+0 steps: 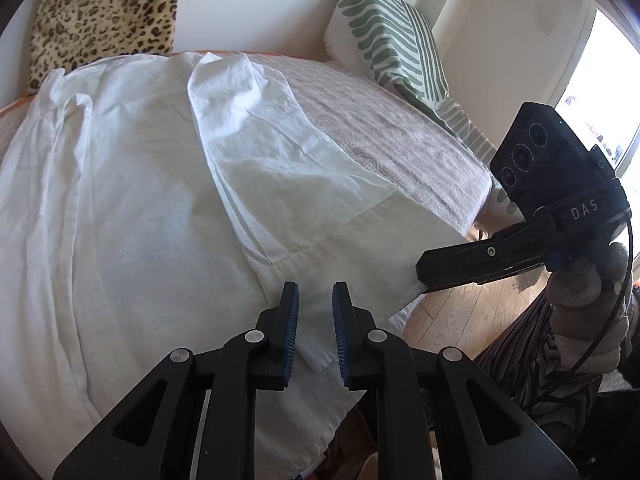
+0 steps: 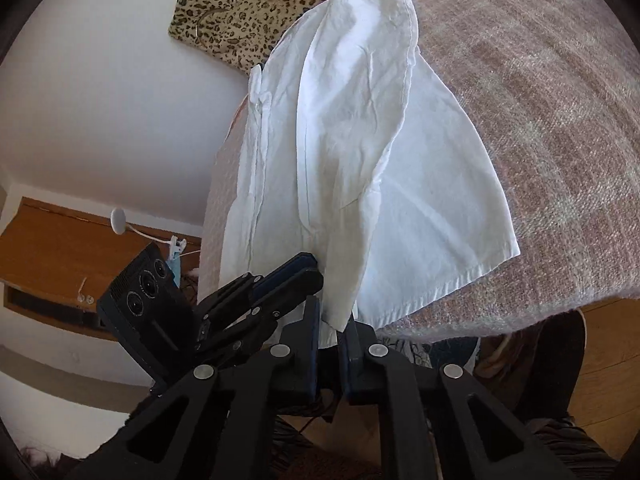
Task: Fold small clothes
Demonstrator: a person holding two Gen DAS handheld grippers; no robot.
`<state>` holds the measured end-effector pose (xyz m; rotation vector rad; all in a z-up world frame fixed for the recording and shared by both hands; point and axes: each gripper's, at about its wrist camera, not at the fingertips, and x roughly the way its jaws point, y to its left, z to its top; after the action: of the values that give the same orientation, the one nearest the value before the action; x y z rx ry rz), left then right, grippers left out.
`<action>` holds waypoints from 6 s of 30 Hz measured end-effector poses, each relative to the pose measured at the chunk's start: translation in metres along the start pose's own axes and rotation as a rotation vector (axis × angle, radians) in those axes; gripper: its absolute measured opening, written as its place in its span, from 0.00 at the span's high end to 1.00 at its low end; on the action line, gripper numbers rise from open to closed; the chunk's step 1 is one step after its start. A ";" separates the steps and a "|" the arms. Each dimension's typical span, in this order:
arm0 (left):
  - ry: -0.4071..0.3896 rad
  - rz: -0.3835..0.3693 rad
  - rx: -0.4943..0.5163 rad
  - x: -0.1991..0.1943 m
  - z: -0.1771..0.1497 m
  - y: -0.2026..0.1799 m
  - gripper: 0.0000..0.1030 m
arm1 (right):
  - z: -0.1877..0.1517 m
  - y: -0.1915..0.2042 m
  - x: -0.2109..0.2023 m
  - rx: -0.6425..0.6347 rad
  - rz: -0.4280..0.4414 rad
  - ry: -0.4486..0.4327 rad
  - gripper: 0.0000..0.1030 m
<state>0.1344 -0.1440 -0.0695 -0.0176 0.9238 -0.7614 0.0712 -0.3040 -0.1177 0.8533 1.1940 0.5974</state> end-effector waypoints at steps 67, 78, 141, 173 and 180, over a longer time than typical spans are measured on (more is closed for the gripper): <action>-0.066 0.079 0.139 0.067 0.035 -0.089 0.96 | 0.215 0.009 -0.096 -0.268 -0.403 -0.369 0.52; -0.219 0.019 -0.083 0.016 0.040 -0.059 0.96 | 0.278 -0.027 -0.025 -0.103 -0.207 -0.302 0.47; -0.295 0.067 -0.409 -0.052 -0.058 0.046 0.96 | 0.183 0.124 0.096 -0.507 -0.487 -0.025 0.68; -0.102 0.214 -0.491 -0.118 -0.075 0.155 0.69 | 0.032 0.097 0.061 -0.535 -0.482 0.105 0.93; -0.091 0.175 -0.432 -0.111 -0.076 0.144 0.84 | 0.028 0.086 0.055 -0.491 -0.441 0.109 0.78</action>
<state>0.1226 0.0519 -0.0848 -0.3434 0.9739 -0.3861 0.1163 -0.2193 -0.0730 0.1344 1.2131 0.5420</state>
